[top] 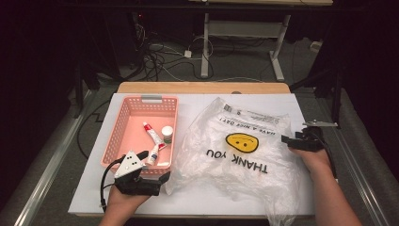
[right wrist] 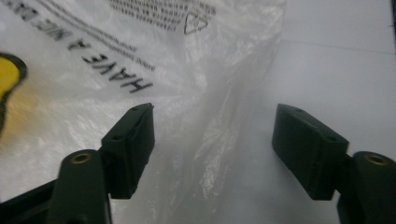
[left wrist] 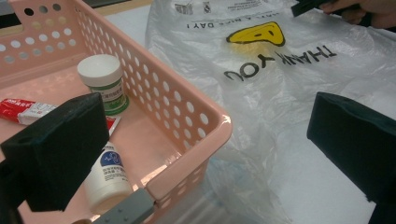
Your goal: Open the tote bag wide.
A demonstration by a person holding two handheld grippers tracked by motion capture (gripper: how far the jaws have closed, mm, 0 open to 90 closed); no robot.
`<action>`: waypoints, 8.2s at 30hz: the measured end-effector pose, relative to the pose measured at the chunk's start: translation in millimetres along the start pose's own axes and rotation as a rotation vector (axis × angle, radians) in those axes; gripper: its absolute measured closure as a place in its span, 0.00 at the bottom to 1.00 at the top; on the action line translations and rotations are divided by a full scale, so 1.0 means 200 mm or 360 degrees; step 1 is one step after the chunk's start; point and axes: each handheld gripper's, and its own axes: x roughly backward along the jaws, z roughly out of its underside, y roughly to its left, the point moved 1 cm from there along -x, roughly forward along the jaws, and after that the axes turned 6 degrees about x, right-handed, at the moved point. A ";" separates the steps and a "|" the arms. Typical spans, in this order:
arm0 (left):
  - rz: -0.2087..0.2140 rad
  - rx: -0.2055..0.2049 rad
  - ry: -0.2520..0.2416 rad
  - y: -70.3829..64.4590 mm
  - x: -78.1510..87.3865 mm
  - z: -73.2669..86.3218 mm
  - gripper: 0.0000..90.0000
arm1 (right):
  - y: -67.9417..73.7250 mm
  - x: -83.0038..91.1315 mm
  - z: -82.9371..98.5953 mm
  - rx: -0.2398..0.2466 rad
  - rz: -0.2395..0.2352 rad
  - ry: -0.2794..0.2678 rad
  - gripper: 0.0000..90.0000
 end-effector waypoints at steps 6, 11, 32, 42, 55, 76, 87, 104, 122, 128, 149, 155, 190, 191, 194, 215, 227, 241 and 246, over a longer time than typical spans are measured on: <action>0.0024 -0.0023 0.0000 -0.02 -0.01 0.00 0.00 | 0.04 0.01 0.01 0.0150 -0.0019 -0.0013 0.83; 0.0043 0.0001 0.0000 -0.01 -0.01 0.00 0.00 | 0.08 0.02 0.01 0.0219 -0.0142 -0.0013 1.00; 0.0055 0.0032 -0.0086 0.03 0.00 -0.04 0.00 | -0.27 0.16 -0.01 -0.0171 0.0280 -0.0228 1.00; 0.0065 0.0057 -0.0038 0.02 0.00 -0.02 0.00 | -0.10 0.40 0.27 -0.0082 0.0289 -0.0239 0.94; 0.0061 0.0077 -0.0010 0.05 0.01 -0.01 0.00 | 0.05 0.64 0.44 -0.0066 0.0255 -0.0372 0.69; 0.0068 0.0032 -0.0045 0.02 0.01 -0.02 0.00 | 0.76 0.40 0.12 0.0458 -0.0382 -0.0371 0.35; 0.0081 -0.0011 -0.0012 -0.01 -0.02 -0.01 0.00 | 0.93 0.25 0.07 0.0591 -0.0535 -0.0225 0.16; 0.0073 0.0001 -0.0021 0.00 0.00 -0.01 0.00 | 0.88 0.17 0.12 0.0635 -0.0473 -0.0056 0.74; 0.0063 0.0035 -0.0037 0.03 0.03 -0.02 0.00 | 0.93 0.14 0.16 0.0756 -0.0545 -0.0029 1.00; 0.0054 0.0031 -0.0030 0.03 0.03 -0.02 0.00 | 0.90 0.17 0.15 0.0696 -0.0550 -0.0118 1.00; 0.0044 0.0041 -0.0038 0.05 0.03 -0.02 0.00 | 0.80 0.26 0.08 0.0490 -0.0501 -0.0351 1.00; 0.0043 0.0030 -0.0067 0.05 0.03 -0.02 0.00 | 0.79 0.29 0.06 0.0479 -0.0466 -0.0420 1.00; -0.0045 0.0143 -0.0130 0.15 0.08 0.00 0.00 | 0.80 0.32 -0.20 0.0354 -0.0405 -0.0755 1.00; -0.0043 0.0151 -0.0133 0.15 0.08 0.00 0.00 | 0.81 0.33 -0.20 0.0362 -0.0413 -0.0765 1.00; -0.0041 0.0159 -0.0133 0.14 0.08 -0.01 0.03 | 0.81 0.35 -0.21 0.0386 -0.0421 -0.0781 1.00; -0.0180 0.0281 -0.0020 0.31 -0.03 -0.31 0.66 | 0.77 0.36 -0.20 0.0366 -0.0429 -0.0796 1.00; -0.0235 0.0334 0.0014 0.39 -0.09 -0.35 0.92 | 0.76 0.37 -0.20 0.0366 -0.0426 -0.0796 1.00; -0.0350 0.0426 0.0285 0.57 -0.25 -0.42 0.98 | 0.76 0.36 -0.20 0.0366 -0.0425 -0.0796 1.00; -0.0441 0.0469 0.0495 0.64 -0.33 -0.41 0.98 | 0.76 0.37 -0.19 0.0365 -0.0425 -0.0797 1.00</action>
